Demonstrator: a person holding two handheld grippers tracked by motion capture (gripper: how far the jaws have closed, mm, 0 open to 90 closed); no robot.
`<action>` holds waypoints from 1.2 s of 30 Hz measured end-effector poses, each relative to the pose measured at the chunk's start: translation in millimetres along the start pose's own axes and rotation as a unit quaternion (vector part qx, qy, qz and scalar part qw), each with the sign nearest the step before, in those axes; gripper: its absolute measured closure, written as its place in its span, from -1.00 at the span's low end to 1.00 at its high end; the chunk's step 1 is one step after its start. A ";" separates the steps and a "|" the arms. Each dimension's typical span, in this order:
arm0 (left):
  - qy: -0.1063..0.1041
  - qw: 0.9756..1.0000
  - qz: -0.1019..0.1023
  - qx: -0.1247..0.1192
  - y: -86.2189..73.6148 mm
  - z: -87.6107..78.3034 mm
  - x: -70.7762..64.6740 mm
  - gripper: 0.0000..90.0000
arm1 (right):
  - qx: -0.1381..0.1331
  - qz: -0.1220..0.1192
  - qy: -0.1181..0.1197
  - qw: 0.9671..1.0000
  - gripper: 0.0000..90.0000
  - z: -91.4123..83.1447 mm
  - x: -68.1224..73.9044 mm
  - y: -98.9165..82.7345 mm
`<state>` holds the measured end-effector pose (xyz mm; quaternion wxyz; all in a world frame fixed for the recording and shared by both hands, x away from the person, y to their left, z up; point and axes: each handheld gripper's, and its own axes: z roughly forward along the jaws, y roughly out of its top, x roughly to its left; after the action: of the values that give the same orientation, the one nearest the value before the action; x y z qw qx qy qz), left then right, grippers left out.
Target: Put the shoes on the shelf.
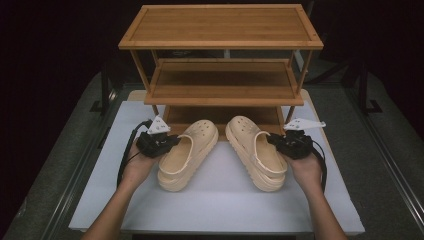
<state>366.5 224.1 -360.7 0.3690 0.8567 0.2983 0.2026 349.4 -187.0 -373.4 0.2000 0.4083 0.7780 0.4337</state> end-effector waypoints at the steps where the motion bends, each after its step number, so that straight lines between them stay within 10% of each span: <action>1: 0.001 1.000 -0.002 -0.003 1.8 2.5 1.4 0.86 | -0.001 0.001 -0.003 1.000 0.86 1.6 -1.0 2.5; 36: 0.075 0.996 -0.041 -0.024 33.5 72.4 23.7 0.85 | 0.003 -0.005 -0.085 0.996 0.86 73.5 -8.9 29.5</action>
<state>437.2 184.2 -379.2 0.3740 0.8172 0.3547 0.2578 417.1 -148.0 -389.1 0.2664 0.4401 0.7617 0.3940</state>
